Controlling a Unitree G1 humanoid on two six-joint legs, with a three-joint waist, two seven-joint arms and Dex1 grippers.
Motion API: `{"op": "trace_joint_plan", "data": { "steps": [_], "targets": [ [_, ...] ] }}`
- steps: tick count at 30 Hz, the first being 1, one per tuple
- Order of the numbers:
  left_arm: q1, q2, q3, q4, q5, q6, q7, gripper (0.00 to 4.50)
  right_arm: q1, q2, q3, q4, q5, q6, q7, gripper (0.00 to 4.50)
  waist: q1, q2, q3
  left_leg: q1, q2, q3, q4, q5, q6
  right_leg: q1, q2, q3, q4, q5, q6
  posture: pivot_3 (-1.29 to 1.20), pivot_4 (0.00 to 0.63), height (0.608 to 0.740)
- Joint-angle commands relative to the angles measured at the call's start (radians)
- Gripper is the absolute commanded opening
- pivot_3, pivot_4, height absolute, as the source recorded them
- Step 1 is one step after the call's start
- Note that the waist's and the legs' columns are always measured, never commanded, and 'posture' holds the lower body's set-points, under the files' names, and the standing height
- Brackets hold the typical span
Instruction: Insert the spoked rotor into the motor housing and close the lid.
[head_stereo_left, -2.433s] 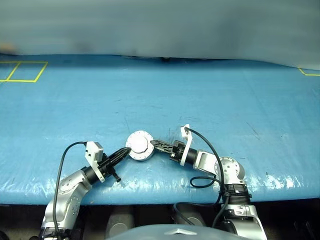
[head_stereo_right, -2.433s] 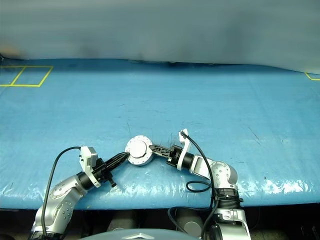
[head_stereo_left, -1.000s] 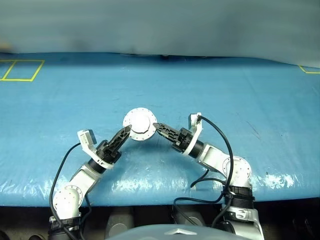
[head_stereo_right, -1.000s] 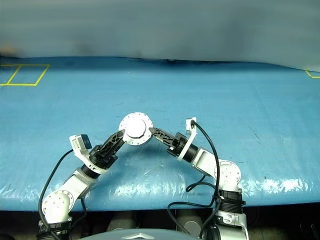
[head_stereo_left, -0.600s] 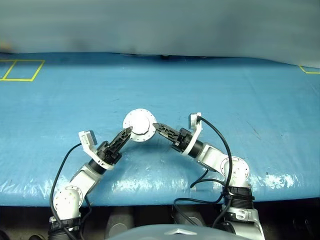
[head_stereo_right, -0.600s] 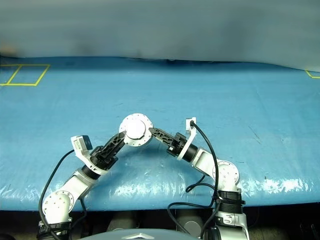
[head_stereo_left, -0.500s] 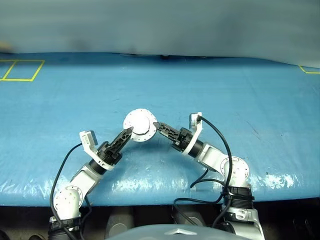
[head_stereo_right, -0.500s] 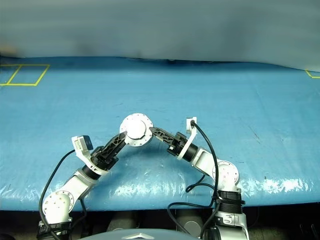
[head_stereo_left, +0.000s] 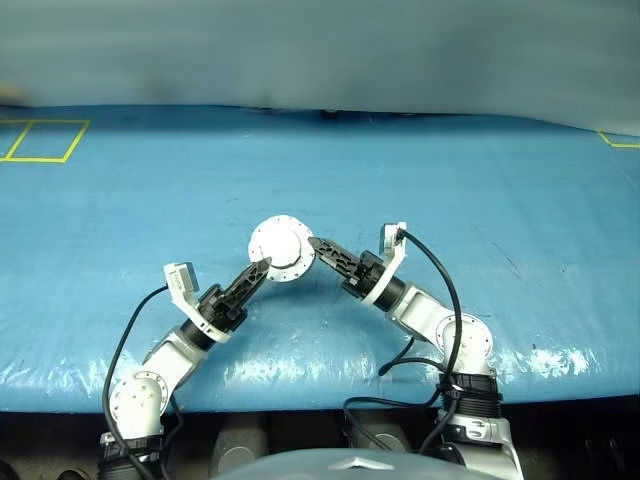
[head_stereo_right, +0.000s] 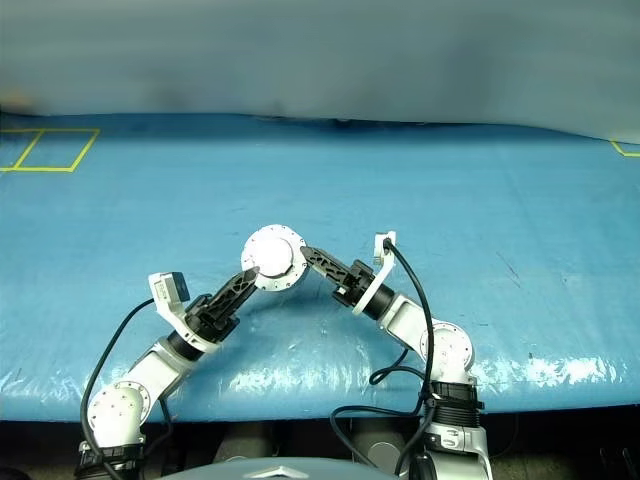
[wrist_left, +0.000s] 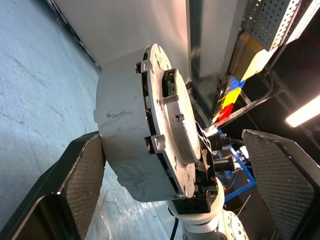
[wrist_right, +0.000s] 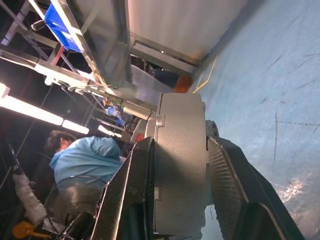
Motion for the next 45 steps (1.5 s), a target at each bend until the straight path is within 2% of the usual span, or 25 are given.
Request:
{"op": "trace_joint_plan", "data": {
  "steps": [1, 26, 33, 36, 39, 43, 45],
  "targets": [
    [-0.002, -0.008, -0.022, 0.004, 0.01, 0.018, -0.007, 4.47, -0.038, 0.034, 0.006, -0.034, 0.07, -0.015, 0.043, 1.18, -0.001, 0.0, 0.0, 0.0, 0.0, 0.0, 0.0, 0.0, 0.0, 0.0, 0.0, 0.0, 0.0, 0.0, 0.0, 0.0, 0.15, 0.74],
    [-0.022, -0.085, 0.04, 0.013, -0.071, 0.011, -0.02, 4.47, -0.009, 0.004, 0.075, -0.048, 0.102, 0.086, 0.06, 1.18, 0.002, 0.0, 0.0, 0.0, 0.0, 0.0, 0.001, 0.0, 0.0, 0.0, 0.0, 0.0, 0.001, 0.0, 0.0, 0.0, 0.15, 0.74],
    [-0.02, -0.102, 0.034, 0.0, -0.029, -0.044, -0.054, 4.47, -0.009, -0.002, 0.082, -0.046, 0.1, 0.088, 0.067, 1.18, 0.003, 0.0, 0.0, 0.0, 0.0, 0.0, 0.002, 0.0, 0.0, 0.001, 0.0, 0.0, 0.001, 0.0, 0.001, 0.0, 0.15, 0.74],
    [-0.017, -0.109, 0.033, 0.006, -0.053, -0.035, -0.072, 4.47, -0.009, -0.003, 0.084, -0.045, 0.099, 0.086, 0.068, 1.18, 0.003, 0.0, 0.0, 0.0, 0.0, 0.0, 0.002, 0.0, 0.0, 0.001, 0.0, 0.0, 0.001, 0.001, 0.001, 0.0, 0.15, 0.74],
    [-0.014, -0.106, 0.032, 0.014, -0.064, -0.022, -0.084, 3.89, -0.009, -0.001, 0.082, -0.045, 0.097, 0.082, 0.067, 1.18, 0.002, 0.0, 0.0, 0.0, 0.0, 0.0, 0.002, 0.0, 0.0, 0.001, 0.0, 0.0, 0.001, 0.0, 0.001, 0.0, 0.15, 0.74],
    [-0.012, -0.102, 0.031, 0.023, -0.071, -0.013, -0.085, 2.55, -0.009, 0.002, 0.081, -0.043, 0.093, 0.073, 0.065, 1.18, 0.002, 0.0, 0.0, 0.0, 0.0, 0.0, 0.002, 0.0, 0.0, 0.001, 0.0, 0.0, 0.001, 0.0, 0.001, 0.0, 0.15, 0.74],
    [-0.013, -0.101, 0.033, 0.025, -0.075, -0.009, -0.082, 2.42, -0.01, 0.003, 0.08, -0.041, 0.091, 0.071, 0.065, 1.18, 0.002, 0.0, 0.0, 0.0, 0.0, 0.0, 0.002, 0.0, 0.0, 0.001, 0.0, 0.0, 0.001, 0.0, 0.001, 0.0, 0.15, 0.74]
  ]
}}
